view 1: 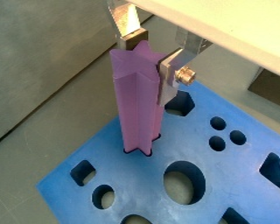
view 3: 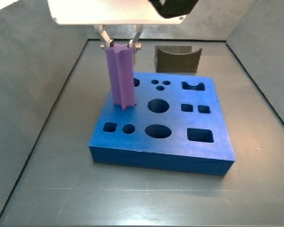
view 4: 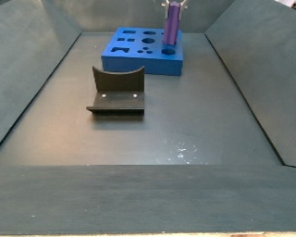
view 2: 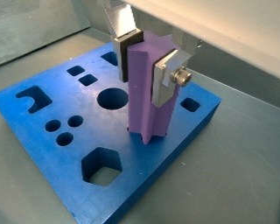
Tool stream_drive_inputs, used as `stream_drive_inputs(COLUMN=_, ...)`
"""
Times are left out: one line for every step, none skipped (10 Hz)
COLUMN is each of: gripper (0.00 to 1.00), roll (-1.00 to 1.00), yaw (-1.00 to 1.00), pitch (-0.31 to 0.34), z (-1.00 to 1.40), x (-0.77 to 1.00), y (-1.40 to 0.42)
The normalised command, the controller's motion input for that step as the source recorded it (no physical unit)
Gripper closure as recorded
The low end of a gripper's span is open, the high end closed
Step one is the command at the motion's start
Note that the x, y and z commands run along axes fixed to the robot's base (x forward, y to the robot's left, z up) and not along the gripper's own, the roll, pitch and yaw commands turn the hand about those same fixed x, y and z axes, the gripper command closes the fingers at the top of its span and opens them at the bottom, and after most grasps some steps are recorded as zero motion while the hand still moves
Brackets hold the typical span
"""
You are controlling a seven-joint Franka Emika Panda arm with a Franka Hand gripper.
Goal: Pick up the star object. Move up. Move to above the board. Insert the star object.
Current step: Insert the star object.
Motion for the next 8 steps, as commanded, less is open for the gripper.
stream_drive_inputs(gripper=1.00, roll=0.18, yaw=0.00, pitch=-0.164, z=-0.83, x=-0.03, y=-0.18)
stream_drive_inputs(gripper=1.00, roll=0.20, yaw=0.00, pitch=-0.164, z=-0.80, x=-0.01, y=-0.15)
stream_drive_inputs(gripper=1.00, roll=0.21, yaw=0.00, pitch=-0.170, z=-0.77, x=0.00, y=-0.14)
stream_drive_inputs(gripper=1.00, roll=0.21, yaw=0.00, pitch=-0.169, z=-0.77, x=0.00, y=-0.14)
stream_drive_inputs(gripper=1.00, roll=0.22, yaw=0.00, pitch=-0.169, z=-0.76, x=0.00, y=-0.13)
stream_drive_inputs(gripper=1.00, roll=0.22, yaw=0.00, pitch=-0.174, z=-0.75, x=0.00, y=-0.13)
stream_drive_inputs(gripper=1.00, roll=0.02, yaw=0.03, pitch=-0.036, z=-0.29, x=0.00, y=0.00)
stream_drive_inputs(gripper=1.00, roll=0.01, yaw=0.00, pitch=0.000, z=-0.29, x=0.00, y=0.00)
